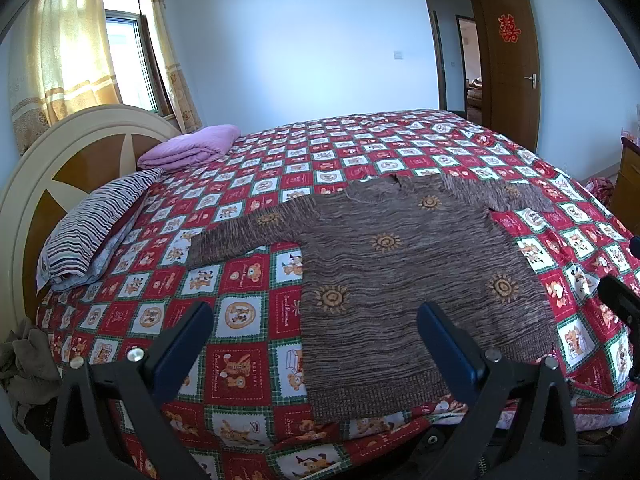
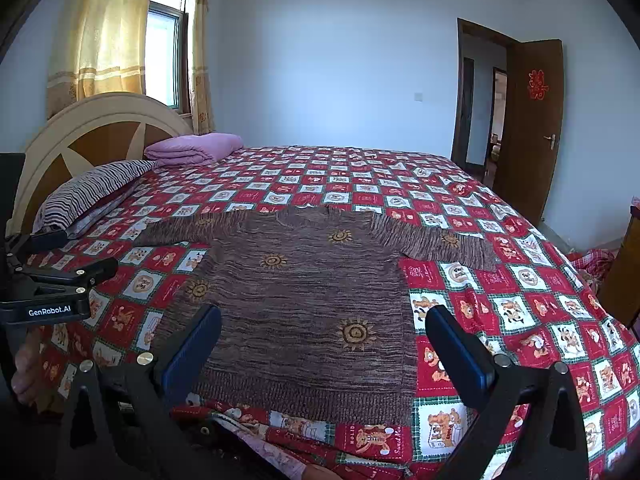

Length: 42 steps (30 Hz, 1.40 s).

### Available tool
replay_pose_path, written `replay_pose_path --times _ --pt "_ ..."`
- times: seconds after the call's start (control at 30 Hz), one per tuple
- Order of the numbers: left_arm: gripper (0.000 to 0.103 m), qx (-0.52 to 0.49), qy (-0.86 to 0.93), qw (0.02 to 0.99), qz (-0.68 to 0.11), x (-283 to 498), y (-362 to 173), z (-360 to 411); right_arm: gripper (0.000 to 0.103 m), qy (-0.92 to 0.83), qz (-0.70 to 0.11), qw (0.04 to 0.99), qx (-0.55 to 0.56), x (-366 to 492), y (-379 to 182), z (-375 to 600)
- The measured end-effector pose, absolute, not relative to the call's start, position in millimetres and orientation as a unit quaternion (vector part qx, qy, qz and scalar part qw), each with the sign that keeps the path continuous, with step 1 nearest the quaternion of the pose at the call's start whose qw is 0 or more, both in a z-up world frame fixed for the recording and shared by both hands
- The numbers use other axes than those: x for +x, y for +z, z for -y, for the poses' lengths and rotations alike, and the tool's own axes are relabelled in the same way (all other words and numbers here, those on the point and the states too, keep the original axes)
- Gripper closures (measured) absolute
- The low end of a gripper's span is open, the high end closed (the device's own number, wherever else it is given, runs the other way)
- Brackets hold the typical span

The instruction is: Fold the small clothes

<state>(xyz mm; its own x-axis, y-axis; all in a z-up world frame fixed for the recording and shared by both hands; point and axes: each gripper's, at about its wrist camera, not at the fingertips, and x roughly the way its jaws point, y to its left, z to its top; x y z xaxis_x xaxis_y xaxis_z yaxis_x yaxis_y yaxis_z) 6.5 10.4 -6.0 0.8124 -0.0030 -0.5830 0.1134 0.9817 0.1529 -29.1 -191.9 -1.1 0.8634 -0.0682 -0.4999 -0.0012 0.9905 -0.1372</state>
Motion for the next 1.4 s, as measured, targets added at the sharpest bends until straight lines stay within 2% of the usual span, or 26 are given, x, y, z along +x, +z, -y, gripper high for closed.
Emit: replay_pose_path --times 1.4 --pt "0.0 0.089 -0.033 0.947 -0.307 11 -9 -15 0.001 0.015 -0.273 0.961 -0.05 -21 -13 197"
